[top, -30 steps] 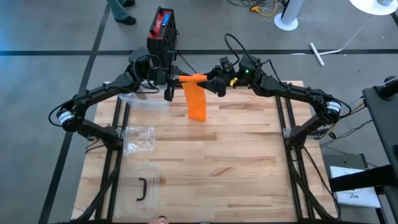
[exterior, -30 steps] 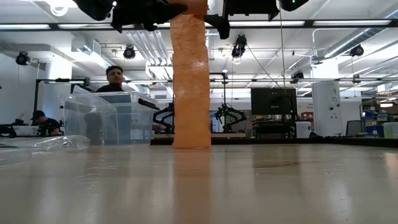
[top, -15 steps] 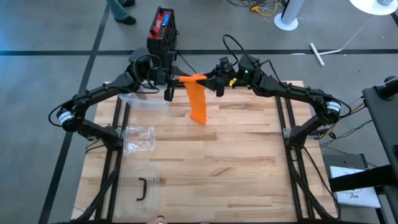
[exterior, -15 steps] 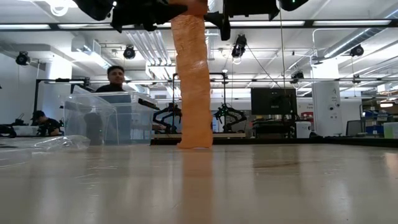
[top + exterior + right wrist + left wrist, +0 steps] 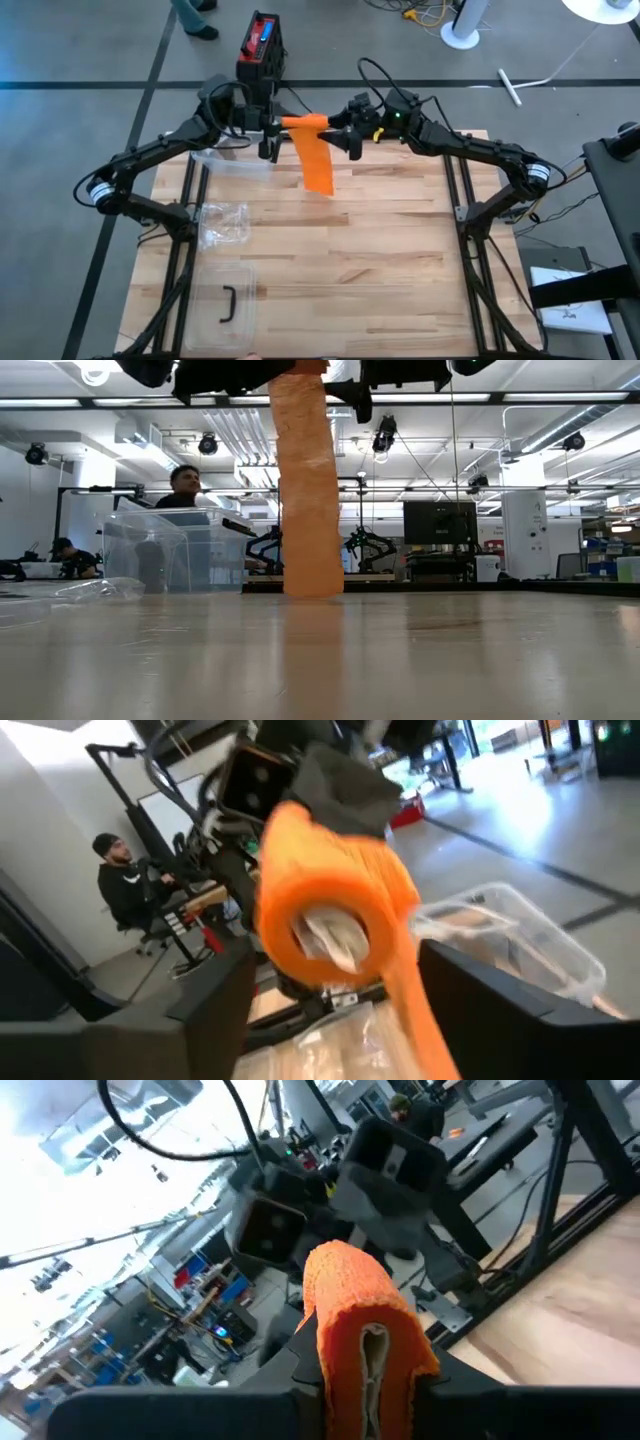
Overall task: Roll bandage
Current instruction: Roll the orange bandage
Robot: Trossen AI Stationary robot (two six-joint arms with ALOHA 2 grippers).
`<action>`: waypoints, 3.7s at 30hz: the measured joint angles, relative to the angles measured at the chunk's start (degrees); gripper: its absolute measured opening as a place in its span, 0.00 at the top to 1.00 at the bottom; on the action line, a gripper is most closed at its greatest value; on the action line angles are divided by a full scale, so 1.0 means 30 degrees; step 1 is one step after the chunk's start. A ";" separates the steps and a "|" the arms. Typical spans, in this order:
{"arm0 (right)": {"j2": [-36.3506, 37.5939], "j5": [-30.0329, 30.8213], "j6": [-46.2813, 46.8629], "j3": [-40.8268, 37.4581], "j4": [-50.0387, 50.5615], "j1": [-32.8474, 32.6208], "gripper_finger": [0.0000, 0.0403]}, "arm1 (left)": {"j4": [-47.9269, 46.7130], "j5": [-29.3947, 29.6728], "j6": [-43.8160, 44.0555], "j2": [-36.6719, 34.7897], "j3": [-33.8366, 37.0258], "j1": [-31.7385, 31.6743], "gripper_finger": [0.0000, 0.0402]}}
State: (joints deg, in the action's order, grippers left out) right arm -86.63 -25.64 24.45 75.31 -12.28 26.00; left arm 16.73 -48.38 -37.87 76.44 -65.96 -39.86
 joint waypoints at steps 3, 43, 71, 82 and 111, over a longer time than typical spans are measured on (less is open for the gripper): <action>0.0057 0.0051 -0.0703 0.0000 -0.0052 0.0000 0.21 | 0.0073 -0.0051 0.0480 -0.0168 -0.0005 0.0000 0.90; -0.0308 -0.1460 -0.0122 0.0131 -0.2517 -0.0828 0.28 | 0.2772 -0.0727 0.7803 0.0527 0.0031 0.0726 0.89; -0.0402 0.0077 0.4138 0.0124 -0.3097 -0.0824 0.02 | 0.2525 0.0070 0.1847 0.1275 0.0031 0.1151 0.89; -0.0417 0.1123 0.3300 0.0113 -0.2236 -0.0787 0.02 | 0.1358 0.1232 -0.1217 0.1261 0.0035 0.1151 0.89; -0.0446 0.2020 0.1617 0.0109 -0.0994 -0.0780 0.46 | 0.0095 0.1530 -0.4073 0.1129 0.0031 0.1144 0.89</action>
State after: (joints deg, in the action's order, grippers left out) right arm -87.96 -19.58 29.30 75.64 -15.26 23.66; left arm 17.02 -43.79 -50.09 79.83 -65.87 -36.42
